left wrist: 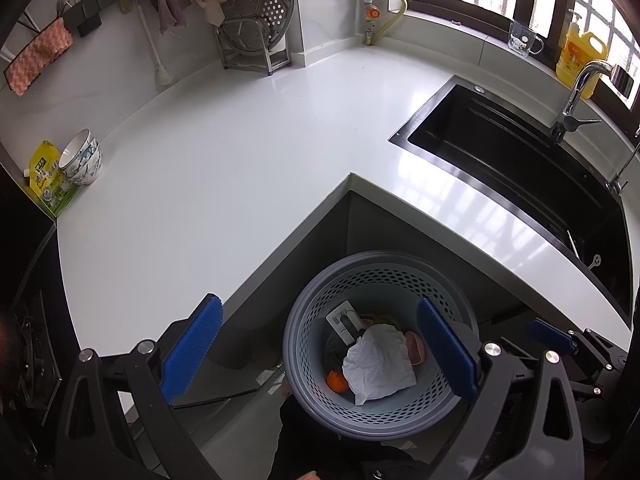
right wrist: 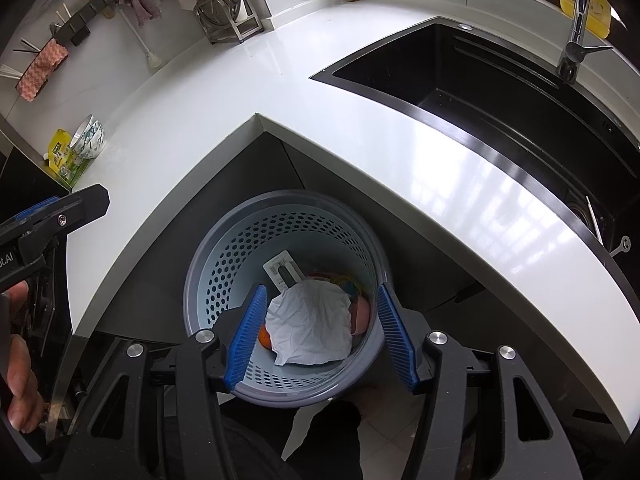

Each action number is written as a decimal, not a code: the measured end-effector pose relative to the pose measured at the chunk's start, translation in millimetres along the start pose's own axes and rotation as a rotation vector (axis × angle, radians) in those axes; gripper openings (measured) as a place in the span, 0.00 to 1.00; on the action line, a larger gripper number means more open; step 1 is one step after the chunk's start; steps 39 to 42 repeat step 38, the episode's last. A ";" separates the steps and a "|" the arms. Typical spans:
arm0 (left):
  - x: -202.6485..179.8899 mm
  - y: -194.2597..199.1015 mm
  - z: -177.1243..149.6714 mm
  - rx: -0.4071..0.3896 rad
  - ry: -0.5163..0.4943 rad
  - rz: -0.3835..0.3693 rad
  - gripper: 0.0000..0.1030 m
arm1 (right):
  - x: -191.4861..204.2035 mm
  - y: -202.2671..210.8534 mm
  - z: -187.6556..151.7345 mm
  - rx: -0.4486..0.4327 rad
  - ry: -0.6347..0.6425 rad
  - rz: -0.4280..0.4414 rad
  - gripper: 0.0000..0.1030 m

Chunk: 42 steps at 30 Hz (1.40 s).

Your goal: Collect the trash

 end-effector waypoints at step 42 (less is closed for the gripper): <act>6.0 -2.4 -1.1 0.014 0.008 0.014 0.94 | 7.2 18.6 13.2 -0.053 0.034 -0.007 0.55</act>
Point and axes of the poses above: each gripper's, at about its wrist camera, not at the fingertips, and y roughly against the way its jaws point, x to its left, z to its top, the point moved 6 cm from there along -y, roughly the way its jaws point, and after that the axes turned 14 degrees about y, right-handed, at the moved point
